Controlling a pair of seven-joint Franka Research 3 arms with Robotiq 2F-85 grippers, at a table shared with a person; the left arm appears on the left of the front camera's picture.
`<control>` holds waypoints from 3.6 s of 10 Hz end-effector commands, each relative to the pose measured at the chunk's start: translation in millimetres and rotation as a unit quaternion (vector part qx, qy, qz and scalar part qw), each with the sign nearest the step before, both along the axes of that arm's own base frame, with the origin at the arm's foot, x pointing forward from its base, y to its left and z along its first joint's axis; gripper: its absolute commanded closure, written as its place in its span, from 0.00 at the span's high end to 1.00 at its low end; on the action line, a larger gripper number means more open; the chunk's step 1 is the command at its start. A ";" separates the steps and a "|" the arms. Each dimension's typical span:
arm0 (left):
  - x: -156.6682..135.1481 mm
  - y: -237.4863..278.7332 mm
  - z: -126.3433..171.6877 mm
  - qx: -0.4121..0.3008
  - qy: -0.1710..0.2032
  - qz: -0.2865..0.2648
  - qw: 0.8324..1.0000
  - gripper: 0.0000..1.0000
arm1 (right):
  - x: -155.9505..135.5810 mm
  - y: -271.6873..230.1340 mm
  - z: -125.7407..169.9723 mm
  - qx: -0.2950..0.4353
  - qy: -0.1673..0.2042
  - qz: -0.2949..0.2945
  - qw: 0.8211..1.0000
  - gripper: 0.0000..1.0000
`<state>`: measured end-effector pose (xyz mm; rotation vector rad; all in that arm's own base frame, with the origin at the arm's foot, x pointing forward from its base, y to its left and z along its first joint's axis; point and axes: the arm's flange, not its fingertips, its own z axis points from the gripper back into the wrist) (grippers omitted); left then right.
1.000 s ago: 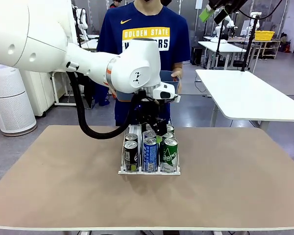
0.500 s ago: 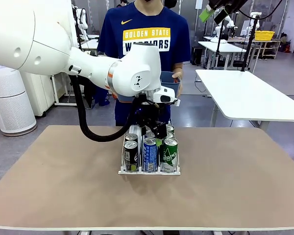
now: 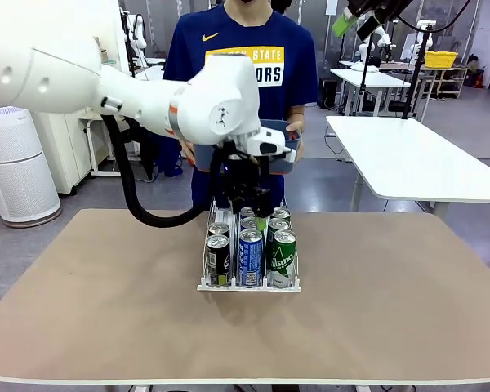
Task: Fill the beverage cans into the dispenser.
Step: Pick up the Pepsi coke handed by the human.
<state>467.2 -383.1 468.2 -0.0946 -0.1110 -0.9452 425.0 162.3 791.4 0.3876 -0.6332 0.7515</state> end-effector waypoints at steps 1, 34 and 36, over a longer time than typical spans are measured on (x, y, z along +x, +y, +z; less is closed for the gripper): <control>-11.1 38.8 31.5 -0.018 0.005 -0.035 0.999 1.00 | -0.5 0.0 -0.1 0.000 0.002 -0.002 1.000 1.00; -60.2 219.7 317.7 -0.098 -0.248 -0.072 0.961 1.00 | -0.5 0.0 -0.1 0.000 0.002 -0.002 1.000 1.00; -60.2 219.7 317.7 -0.098 -0.248 -0.072 0.961 1.00 | -0.5 0.0 -0.1 0.000 0.002 -0.002 1.000 1.00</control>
